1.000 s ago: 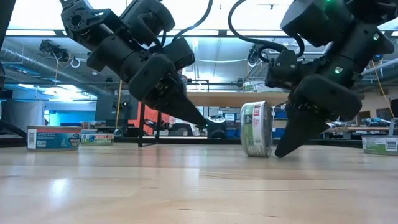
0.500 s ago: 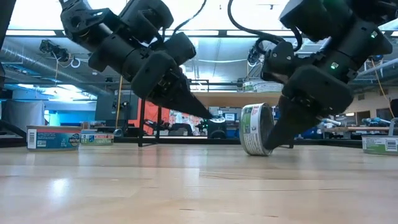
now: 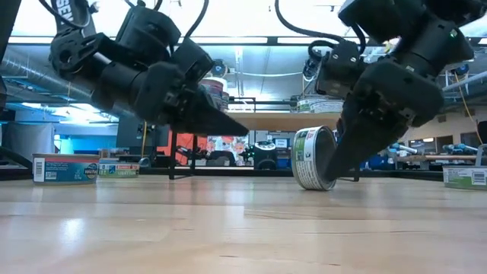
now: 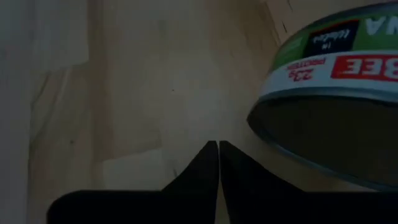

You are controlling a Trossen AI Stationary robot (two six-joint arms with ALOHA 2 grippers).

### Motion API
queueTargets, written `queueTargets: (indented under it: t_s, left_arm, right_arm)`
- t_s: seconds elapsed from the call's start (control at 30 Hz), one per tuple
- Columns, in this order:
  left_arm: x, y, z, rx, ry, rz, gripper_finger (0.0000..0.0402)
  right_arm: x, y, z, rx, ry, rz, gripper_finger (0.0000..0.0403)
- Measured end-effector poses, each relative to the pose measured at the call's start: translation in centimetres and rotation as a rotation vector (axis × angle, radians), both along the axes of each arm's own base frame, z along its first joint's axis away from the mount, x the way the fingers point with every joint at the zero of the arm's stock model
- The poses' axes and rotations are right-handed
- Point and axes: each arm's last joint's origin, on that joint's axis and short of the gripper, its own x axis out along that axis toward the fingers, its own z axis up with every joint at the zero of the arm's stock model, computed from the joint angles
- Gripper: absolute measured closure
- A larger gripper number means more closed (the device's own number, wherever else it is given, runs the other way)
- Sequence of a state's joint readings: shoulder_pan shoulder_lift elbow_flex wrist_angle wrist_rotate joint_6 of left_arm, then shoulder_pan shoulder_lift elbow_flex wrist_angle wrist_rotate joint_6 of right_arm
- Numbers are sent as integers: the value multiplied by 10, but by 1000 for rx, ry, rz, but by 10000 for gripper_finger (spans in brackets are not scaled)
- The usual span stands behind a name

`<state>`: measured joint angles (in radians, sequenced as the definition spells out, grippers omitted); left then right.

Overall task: Stack canned seafood by type on shelf
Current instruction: Stack the green tuna can on the bottom green tuna can on the shelf

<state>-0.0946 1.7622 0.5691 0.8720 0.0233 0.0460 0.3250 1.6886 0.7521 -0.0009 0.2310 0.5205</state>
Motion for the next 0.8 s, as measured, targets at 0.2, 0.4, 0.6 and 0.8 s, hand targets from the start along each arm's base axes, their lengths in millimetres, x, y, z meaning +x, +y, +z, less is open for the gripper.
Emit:
queueTargets:
  t_s: [0.2, 0.4, 0.6, 0.8]
  left_arm:
    - [-6, 1, -5, 12, 16, 10, 397]
    - [-11, 2, -9, 41, 24, 18, 397]
    - [-14, 1, -12, 42, 33, 15, 397]
    - [-14, 1, -11, 41, 33, 14, 396]
  right_arm:
    - [8, 3, 17, -31, 98, 3, 339]
    - [9, 4, 39, -75, 269, 12, 298]
    - [7, 3, 70, -143, 428, 5, 255]
    - [10, 0, 97, -260, 461, 55, 210]
